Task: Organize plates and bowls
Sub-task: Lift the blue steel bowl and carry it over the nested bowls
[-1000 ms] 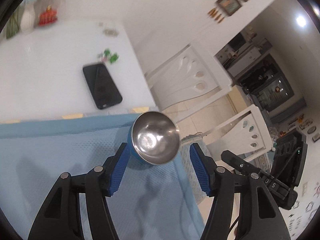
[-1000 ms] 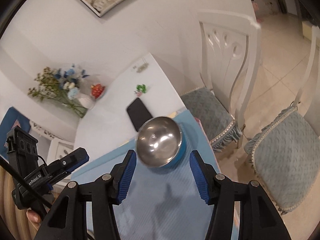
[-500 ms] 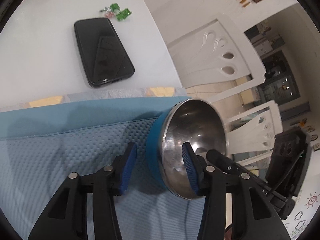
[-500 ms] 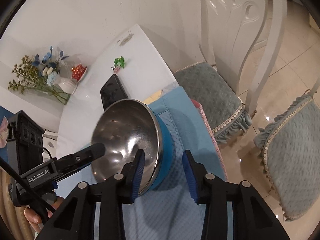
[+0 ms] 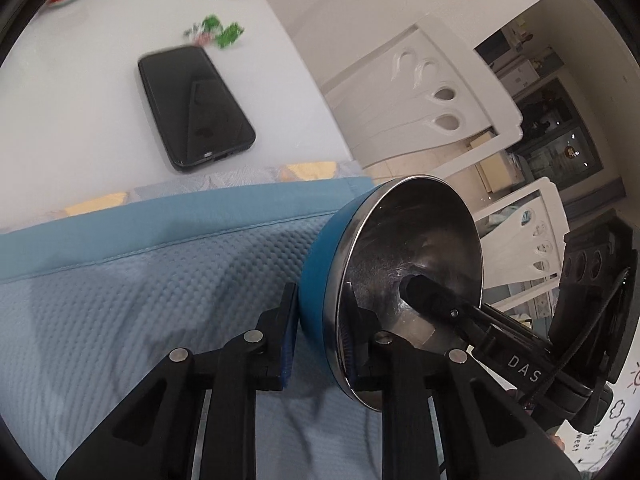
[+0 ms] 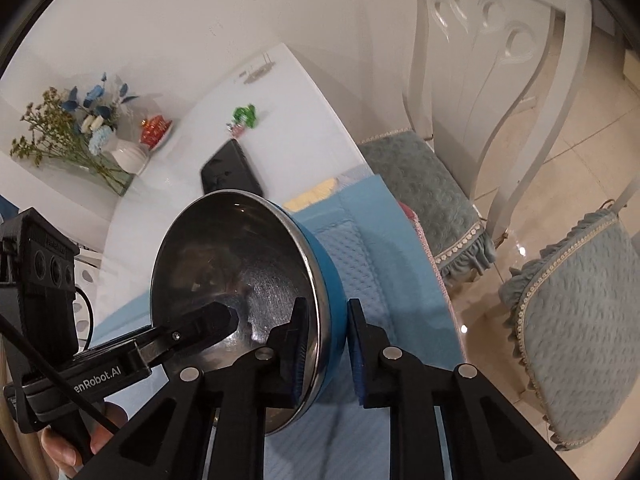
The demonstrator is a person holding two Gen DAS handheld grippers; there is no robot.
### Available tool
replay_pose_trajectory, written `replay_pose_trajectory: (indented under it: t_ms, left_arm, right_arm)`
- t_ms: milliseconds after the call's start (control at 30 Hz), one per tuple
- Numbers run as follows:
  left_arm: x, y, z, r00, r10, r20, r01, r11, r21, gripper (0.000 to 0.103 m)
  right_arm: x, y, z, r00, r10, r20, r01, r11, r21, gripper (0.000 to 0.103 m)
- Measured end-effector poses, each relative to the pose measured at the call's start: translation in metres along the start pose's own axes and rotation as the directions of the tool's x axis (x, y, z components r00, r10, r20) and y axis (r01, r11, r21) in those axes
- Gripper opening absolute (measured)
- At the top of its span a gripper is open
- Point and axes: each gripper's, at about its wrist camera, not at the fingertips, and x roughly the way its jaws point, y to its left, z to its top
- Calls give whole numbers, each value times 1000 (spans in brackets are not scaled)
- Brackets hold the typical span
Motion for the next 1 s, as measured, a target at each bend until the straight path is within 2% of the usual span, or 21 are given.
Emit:
replay_pose_trajectory:
  t_ms: [167, 333, 567, 700, 1000]
  left_arm:
    - [-52, -22, -18, 998, 0, 68, -1, 1000, 17, 16]
    - [-109, -49, -46, 991, 7, 134, -16, 998, 62, 16]
    - [-178, -66, -106, 983, 20, 184, -38, 995, 96, 16]
    - [-203, -61, -144, 983, 36, 180, -52, 995, 85, 16]
    - [-222, -30, -222, 992, 51, 118, -55, 998, 27, 16]
  right_arm:
    - [-42, 24, -10, 1000, 2, 28, -2, 1000, -14, 18]
    - [-101, 55, -32, 997, 4, 83, 0, 999, -50, 18]
    - [-172, 99, -92, 990, 1, 144, 11, 997, -80, 18]
    - [-192, 119, -132, 990, 3, 144, 9, 996, -87, 18]
    - [-195, 141, -215, 999, 9, 41, -6, 997, -78, 18]
